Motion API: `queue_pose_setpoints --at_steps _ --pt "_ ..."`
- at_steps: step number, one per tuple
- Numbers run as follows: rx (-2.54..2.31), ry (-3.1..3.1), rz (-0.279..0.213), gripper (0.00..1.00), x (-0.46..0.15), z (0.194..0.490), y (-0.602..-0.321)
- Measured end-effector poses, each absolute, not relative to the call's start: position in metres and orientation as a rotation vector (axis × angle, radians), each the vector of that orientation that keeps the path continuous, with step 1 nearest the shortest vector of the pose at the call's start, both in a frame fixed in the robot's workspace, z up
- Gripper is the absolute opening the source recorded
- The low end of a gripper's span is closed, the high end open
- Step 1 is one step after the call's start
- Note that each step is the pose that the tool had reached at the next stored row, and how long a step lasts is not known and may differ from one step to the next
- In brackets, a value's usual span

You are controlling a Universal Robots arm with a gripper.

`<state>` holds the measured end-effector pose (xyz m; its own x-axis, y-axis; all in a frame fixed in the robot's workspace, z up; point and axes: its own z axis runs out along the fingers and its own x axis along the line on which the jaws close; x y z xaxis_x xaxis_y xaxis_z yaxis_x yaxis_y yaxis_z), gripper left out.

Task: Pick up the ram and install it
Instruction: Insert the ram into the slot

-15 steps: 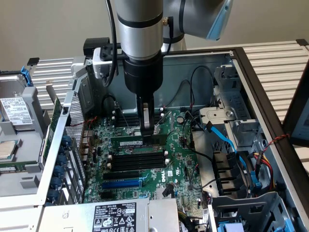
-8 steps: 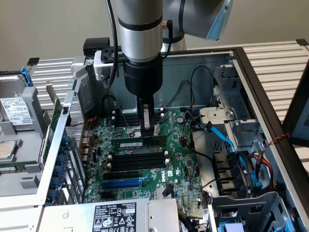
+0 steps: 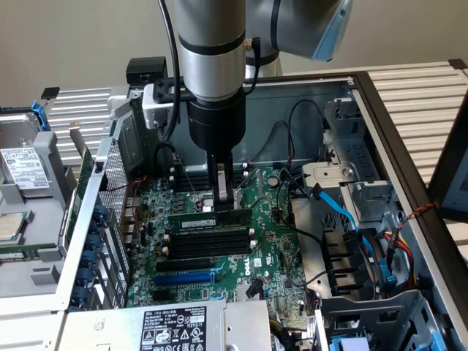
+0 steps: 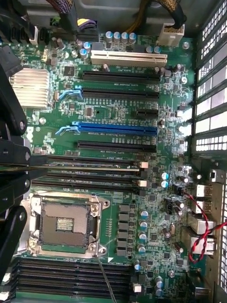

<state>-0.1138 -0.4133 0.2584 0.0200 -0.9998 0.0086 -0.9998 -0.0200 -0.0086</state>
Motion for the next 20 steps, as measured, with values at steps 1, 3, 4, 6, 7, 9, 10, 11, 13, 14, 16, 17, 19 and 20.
queue_pose_setpoints --at_steps 1,3,4,6,7,9,10,11,13,14,16,17,19,20 --pt "-2.247 2.198 -0.02 0.14 -0.114 0.258 -0.413" --pt "-2.252 2.199 -0.025 0.14 -0.114 0.256 -0.413" --pt "-2.254 2.199 -0.027 0.14 -0.114 0.255 -0.413" --pt "-2.255 2.199 -0.028 0.14 -0.114 0.254 -0.413" --pt "-2.255 2.199 -0.028 0.14 -0.114 0.253 -0.413" --pt "-2.255 2.199 -0.028 0.14 -0.114 0.252 -0.413" --pt "-2.255 2.199 -0.028 0.14 -0.114 0.252 -0.413" --pt "-2.255 2.199 -0.028 0.14 -0.114 0.251 -0.413" --pt "-2.255 2.199 -0.028 0.14 -0.114 0.251 -0.412" --pt "-2.255 2.199 -0.028 0.14 -0.114 0.25 -0.412" --pt "-2.255 2.199 -0.028 0.14 -0.114 0.25 -0.411" --pt "-2.254 2.2 -0.028 0.14 -0.115 0.249 -0.411" --pt "-2.253 2.201 -0.028 0.14 -0.115 0.248 -0.41" --pt "-2.253 2.201 -0.028 0.14 -0.115 0.247 -0.41"
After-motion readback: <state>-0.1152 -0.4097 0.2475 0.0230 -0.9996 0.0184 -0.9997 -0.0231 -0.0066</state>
